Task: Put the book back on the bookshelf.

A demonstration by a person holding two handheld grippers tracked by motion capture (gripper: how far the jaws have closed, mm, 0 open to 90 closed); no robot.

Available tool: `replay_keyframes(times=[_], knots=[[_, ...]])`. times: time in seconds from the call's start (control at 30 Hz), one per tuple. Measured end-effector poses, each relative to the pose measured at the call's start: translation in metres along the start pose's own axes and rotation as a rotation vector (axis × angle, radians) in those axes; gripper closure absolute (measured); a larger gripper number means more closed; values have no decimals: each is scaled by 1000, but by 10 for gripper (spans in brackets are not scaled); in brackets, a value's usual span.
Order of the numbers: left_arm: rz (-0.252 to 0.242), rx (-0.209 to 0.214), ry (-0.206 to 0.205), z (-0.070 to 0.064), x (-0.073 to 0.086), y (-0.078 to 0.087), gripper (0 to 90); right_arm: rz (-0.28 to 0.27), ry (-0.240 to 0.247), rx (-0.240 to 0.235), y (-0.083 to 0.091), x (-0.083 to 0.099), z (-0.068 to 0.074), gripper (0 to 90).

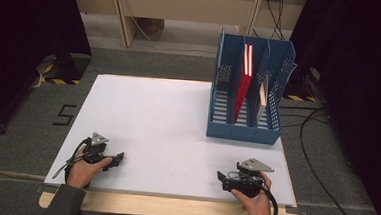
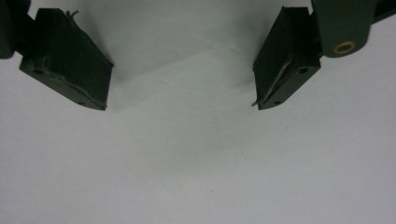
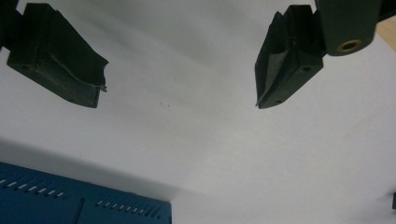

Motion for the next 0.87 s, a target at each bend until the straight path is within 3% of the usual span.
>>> replay_keyframes(times=[0.47,0.67,0.87], knots=[[0,0,0,0,0,0,180,74,-9,29,3,20,-4,163],[1,0,0,0,0,0,180,73,15,39,6,23,-4,163],[1,0,0,0,0,0,180,71,6,44,7,23,-5,165]])
Point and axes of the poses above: each handheld gripper's, and its own axes: y roughly backward along the jaws, x roughly out of its underside, z roughly to its left, the point moved 5 cm from there along -y, roughly forward along the jaws, and after that the axes turned 9 degrees about -y, right-handed, at the moved point
